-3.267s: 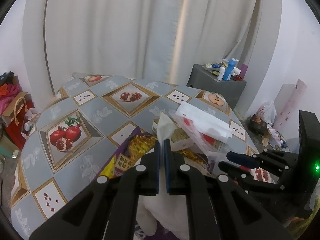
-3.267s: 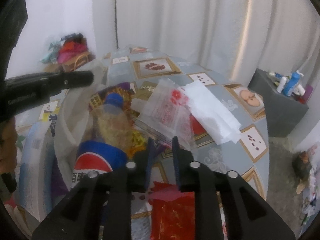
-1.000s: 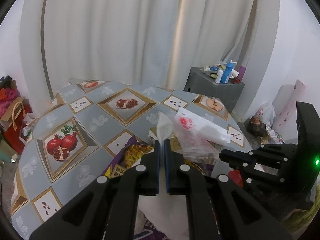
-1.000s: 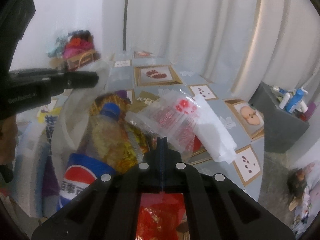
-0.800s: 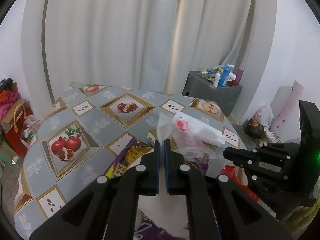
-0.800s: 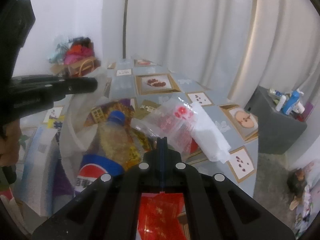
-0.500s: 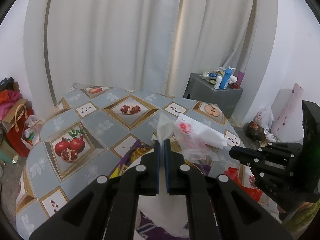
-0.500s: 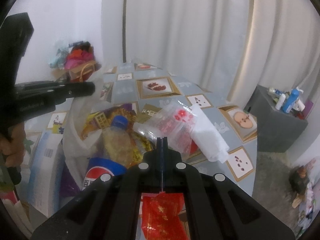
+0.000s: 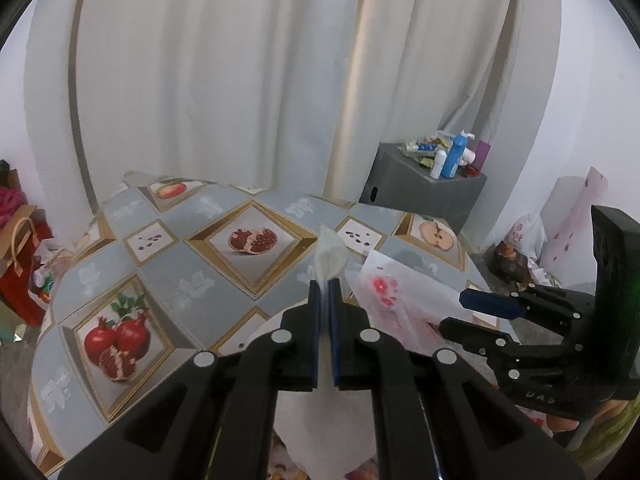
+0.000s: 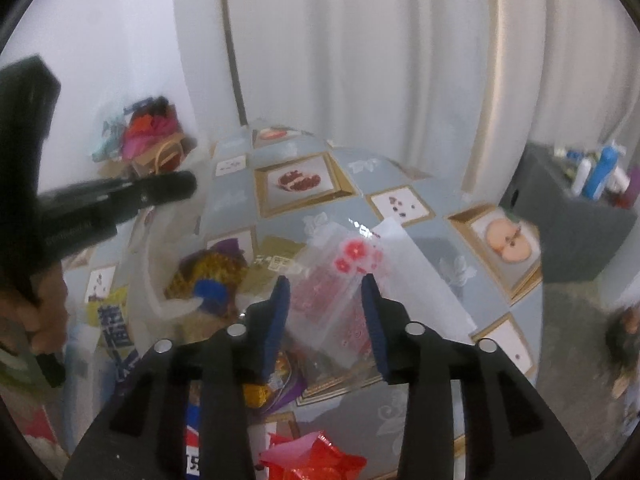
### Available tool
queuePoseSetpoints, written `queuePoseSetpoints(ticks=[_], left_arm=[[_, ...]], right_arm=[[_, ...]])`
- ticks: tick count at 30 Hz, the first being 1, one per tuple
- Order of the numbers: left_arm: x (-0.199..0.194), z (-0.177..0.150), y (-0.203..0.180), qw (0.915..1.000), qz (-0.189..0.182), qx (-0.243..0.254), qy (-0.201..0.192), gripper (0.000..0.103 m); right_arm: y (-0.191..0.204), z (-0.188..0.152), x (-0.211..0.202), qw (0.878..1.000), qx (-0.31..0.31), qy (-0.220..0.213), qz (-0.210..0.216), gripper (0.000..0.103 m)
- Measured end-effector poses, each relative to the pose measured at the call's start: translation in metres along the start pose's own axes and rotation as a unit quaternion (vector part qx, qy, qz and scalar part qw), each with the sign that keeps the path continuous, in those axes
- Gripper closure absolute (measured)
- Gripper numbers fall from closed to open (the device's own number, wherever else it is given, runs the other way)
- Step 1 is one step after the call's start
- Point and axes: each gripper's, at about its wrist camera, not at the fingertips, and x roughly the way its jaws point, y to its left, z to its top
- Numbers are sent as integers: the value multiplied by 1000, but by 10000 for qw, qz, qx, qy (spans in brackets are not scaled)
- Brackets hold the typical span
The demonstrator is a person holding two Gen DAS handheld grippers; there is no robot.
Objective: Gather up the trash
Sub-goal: 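Grasp the clear red-printed plastic bag with the right gripper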
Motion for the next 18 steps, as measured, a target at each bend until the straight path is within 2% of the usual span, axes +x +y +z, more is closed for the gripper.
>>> queuePoseSetpoints(ticks=[11, 18], left_arm=[[42, -5, -9, 9986, -189, 175, 470, 99], [60, -9, -14, 9965, -345, 215, 737, 99]], right_arm=[[-26, -4, 36, 9951, 613, 623, 472, 56], [-36, -12, 59, 9882, 948, 975, 701, 44]])
